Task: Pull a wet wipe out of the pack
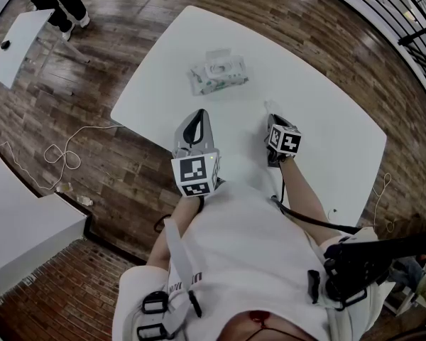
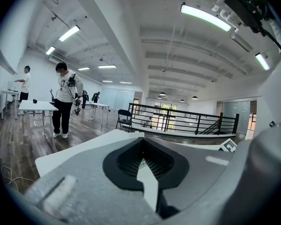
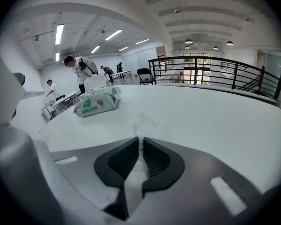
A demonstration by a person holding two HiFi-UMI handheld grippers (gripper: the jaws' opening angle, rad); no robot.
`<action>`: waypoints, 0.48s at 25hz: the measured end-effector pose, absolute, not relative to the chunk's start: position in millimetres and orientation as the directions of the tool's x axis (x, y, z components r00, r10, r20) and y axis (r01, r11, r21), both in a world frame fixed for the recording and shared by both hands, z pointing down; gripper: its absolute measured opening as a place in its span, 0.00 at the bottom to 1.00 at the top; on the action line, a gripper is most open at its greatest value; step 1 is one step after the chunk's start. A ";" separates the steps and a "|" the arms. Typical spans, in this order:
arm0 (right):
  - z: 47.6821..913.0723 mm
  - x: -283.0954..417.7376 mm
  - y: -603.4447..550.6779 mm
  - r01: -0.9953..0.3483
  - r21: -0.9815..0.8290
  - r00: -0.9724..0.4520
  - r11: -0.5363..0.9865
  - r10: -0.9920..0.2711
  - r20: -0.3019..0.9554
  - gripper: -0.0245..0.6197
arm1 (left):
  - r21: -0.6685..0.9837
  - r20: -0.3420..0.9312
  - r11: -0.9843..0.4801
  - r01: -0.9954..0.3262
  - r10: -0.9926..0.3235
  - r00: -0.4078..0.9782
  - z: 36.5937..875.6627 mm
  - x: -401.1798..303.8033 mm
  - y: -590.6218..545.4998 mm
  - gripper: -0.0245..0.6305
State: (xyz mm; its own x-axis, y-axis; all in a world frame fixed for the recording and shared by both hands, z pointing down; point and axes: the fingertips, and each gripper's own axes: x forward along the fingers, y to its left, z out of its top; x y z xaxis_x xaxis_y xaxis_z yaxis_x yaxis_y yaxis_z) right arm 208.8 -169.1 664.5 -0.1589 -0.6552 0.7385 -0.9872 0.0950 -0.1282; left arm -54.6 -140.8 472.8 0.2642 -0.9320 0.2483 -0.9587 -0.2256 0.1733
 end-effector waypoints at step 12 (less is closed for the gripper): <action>660.4 205.8 -169.7 -0.983 -0.144 -0.186 0.118 -0.657 0.730 0.14 | 0.177 0.241 -0.229 -0.957 -0.933 0.267 469.9 -53.7 -141.6 0.04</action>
